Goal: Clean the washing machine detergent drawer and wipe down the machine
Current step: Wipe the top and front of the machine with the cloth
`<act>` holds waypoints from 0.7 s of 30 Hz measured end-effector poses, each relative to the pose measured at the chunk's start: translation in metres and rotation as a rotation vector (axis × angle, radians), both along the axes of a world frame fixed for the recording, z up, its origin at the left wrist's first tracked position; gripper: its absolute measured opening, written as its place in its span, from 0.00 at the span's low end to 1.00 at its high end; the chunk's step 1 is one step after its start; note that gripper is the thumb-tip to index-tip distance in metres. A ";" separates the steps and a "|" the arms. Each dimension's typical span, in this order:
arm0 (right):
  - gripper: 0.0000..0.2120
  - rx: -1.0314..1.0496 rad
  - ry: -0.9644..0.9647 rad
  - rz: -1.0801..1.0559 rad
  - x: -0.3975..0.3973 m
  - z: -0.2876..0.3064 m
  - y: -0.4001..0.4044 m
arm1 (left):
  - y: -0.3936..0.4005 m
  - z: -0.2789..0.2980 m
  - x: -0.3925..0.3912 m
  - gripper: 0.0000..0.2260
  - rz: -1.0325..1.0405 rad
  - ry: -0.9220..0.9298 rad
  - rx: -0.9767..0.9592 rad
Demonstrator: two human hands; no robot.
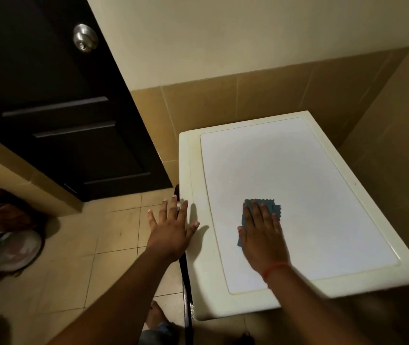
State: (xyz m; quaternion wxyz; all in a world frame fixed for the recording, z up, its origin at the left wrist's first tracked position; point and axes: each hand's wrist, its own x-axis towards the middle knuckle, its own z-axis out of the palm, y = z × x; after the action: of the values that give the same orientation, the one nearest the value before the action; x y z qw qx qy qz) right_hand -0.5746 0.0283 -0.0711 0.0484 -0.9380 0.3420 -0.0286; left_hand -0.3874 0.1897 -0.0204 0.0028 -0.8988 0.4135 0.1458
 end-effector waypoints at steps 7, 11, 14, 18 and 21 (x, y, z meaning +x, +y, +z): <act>0.28 0.020 0.023 0.194 0.043 0.003 0.043 | 0.021 -0.015 0.030 0.32 0.020 0.002 0.020; 0.28 0.028 0.024 0.328 0.083 0.004 0.075 | 0.032 -0.019 0.051 0.31 -0.008 0.008 0.011; 0.27 0.014 0.023 0.242 0.109 0.005 0.061 | 0.035 -0.017 0.078 0.31 -0.027 0.025 0.002; 0.27 0.023 0.051 0.217 0.145 0.002 0.073 | 0.042 -0.018 0.113 0.31 -0.062 0.040 0.009; 0.26 0.012 0.078 0.199 0.158 0.006 0.054 | 0.044 -0.017 0.140 0.31 -0.117 0.045 0.005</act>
State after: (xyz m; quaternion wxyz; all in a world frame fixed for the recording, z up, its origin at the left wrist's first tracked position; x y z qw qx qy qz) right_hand -0.4167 0.0827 -0.0652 0.0435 -0.9675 0.2488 0.0151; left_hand -0.2477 0.2340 -0.0379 0.0042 -0.8695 0.4649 0.1666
